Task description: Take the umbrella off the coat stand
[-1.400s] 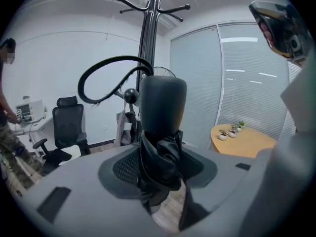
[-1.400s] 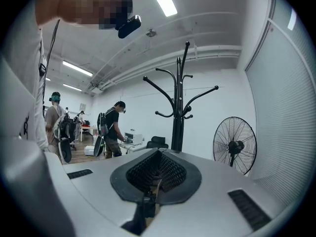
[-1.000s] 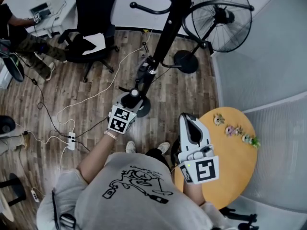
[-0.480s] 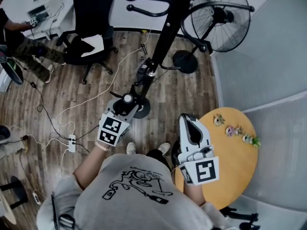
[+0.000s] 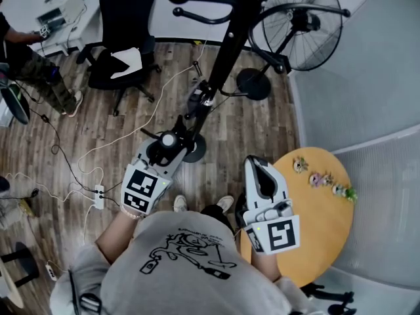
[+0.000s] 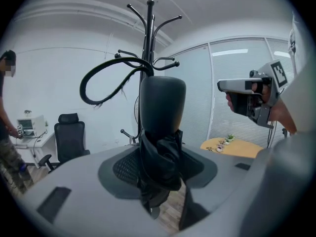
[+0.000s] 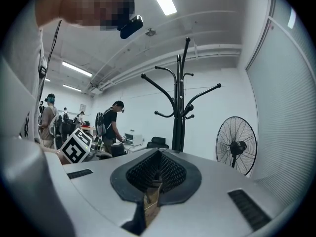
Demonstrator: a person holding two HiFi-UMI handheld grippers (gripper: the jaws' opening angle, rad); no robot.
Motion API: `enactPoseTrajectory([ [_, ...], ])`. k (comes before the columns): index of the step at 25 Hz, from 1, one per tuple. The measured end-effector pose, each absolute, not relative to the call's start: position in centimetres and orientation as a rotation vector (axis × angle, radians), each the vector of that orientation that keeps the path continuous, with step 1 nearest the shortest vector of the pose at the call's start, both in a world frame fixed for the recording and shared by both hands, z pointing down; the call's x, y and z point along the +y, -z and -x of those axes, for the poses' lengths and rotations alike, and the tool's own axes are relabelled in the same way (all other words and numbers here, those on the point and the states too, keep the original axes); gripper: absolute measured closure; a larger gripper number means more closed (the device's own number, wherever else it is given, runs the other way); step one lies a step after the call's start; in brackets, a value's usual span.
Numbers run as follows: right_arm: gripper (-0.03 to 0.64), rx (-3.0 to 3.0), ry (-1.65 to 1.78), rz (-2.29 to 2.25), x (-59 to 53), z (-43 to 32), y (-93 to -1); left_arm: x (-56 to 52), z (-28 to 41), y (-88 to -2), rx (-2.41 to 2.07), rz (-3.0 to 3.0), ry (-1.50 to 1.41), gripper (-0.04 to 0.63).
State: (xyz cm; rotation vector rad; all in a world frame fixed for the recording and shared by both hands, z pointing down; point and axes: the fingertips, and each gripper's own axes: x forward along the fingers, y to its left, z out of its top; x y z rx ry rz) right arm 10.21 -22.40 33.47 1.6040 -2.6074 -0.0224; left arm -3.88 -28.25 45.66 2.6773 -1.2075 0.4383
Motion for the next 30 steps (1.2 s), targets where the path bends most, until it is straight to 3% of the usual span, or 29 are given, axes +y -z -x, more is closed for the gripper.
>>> enactPoseTrajectory([
  [30,0.601,-2.611,0.025,-1.583,-22.1,-10.2,-33.4,-23.9,5.2,-40.3,-1.182,-2.719,-0.376,0.39],
])
